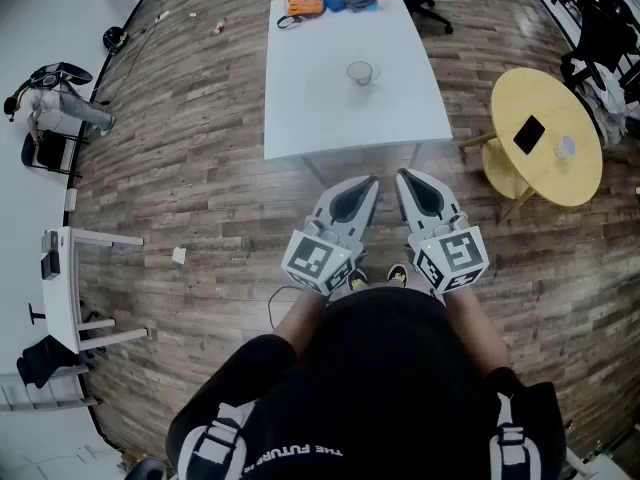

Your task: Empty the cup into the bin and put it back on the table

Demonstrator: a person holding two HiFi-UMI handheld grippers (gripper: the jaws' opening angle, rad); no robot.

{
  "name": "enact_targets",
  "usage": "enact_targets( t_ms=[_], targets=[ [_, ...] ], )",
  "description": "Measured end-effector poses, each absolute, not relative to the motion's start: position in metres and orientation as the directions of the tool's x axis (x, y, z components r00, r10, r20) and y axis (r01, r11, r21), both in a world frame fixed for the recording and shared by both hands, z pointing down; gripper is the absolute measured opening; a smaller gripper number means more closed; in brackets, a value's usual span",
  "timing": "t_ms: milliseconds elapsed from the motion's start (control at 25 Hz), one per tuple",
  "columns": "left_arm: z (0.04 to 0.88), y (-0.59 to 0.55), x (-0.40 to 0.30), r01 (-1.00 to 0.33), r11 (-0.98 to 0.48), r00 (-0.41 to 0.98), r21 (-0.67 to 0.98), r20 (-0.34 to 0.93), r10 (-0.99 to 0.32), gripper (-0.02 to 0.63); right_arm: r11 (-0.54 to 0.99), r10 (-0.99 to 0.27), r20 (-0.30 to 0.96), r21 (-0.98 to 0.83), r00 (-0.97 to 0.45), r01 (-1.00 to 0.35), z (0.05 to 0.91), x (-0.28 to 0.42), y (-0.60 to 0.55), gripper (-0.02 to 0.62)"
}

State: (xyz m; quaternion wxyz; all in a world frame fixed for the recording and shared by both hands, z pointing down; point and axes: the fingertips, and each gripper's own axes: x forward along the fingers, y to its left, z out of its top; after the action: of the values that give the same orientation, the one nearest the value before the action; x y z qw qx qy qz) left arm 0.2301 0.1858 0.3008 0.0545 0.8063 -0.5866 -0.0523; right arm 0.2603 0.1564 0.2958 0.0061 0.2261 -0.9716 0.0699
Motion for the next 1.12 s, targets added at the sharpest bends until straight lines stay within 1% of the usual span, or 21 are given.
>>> enact_targets(
  t_ms=[480, 760, 1120],
  targets=[
    [0.309, 0.194, 0.21, -0.941, -0.292, 0.296, 0.169, 0.002, -0.955, 0.021, 0.897, -0.414, 0.063, -0.137, -0.908, -0.419, 0.301, 0.241, 0.164, 0.014],
    [0.312, 0.2, 0.183, -0.949, -0.266, 0.269, 0.167, -0.007, -0.963, 0.021, 0.903, -0.402, 0.023, -0.155, -0.915, -0.401, 0.298, 0.233, 0.161, 0.014],
    [0.335, 0.194, 0.14, -0.954, -0.245, 0.249, 0.172, 0.006, -0.968, 0.021, 0.887, -0.428, 0.072, -0.159, -0.901, -0.434, 0.326, 0.203, 0.142, 0.014]
  ],
)
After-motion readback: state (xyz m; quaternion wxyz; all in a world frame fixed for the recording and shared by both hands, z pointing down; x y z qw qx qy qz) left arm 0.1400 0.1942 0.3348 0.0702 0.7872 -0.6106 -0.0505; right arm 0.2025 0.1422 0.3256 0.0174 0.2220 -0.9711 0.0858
